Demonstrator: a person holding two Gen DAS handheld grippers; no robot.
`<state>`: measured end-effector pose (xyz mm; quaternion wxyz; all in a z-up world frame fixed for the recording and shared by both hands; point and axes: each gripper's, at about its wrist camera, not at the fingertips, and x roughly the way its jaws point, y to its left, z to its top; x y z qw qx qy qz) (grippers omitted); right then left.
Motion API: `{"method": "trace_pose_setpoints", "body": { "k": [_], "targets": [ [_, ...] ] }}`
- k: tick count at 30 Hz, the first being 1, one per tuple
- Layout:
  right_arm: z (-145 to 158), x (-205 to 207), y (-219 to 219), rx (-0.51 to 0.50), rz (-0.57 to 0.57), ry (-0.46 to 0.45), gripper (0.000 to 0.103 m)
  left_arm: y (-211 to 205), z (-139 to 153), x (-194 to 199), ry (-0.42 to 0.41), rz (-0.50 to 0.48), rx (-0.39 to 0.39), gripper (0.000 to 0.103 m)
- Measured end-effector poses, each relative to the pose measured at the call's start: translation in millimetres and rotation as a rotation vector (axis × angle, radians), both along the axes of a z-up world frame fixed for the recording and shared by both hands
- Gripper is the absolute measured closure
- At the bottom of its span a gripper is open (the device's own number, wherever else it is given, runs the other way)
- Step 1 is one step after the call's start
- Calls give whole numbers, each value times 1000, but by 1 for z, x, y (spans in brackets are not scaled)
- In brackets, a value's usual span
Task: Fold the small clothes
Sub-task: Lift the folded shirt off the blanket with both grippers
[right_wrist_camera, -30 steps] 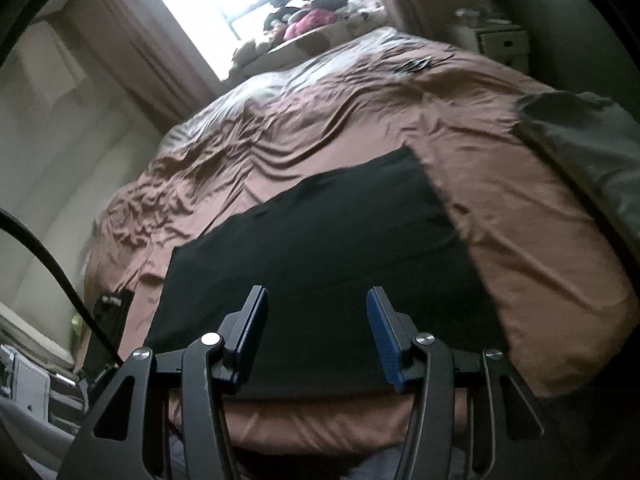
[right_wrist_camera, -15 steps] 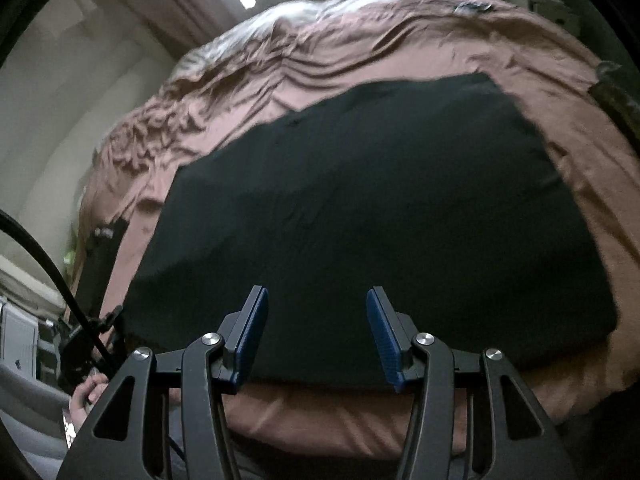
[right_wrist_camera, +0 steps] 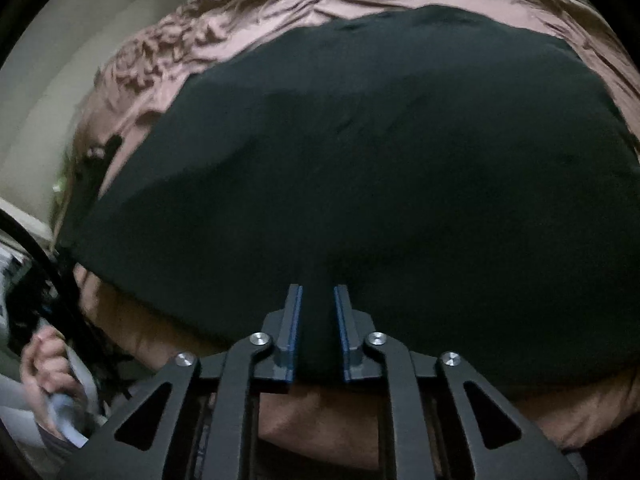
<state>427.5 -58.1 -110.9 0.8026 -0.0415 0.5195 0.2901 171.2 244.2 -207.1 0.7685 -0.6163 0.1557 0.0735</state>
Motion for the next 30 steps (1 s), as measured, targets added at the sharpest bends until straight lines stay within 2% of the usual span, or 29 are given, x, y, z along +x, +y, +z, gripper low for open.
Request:
{"method": "trace_pose_setpoints", "body": {
  "k": [3, 7, 11, 19, 30],
  "targets": [
    [1, -3, 2, -26, 29, -6, 92, -1, 1, 2, -10, -4, 8, 94],
    [5, -3, 11, -38, 57, 24, 96, 3, -5, 2, -19, -1, -38, 95],
    [12, 5, 18, -38, 50, -12, 96, 6, -7, -2, -42, 0, -70, 95],
    [5, 54, 53, -78, 20, -33, 96, 9, -19, -5, -52, 18, -148, 96],
    [2, 114, 91, -117, -12, -69, 100, 12, -32, -11, -15, 43, -198, 96]
  ]
}}
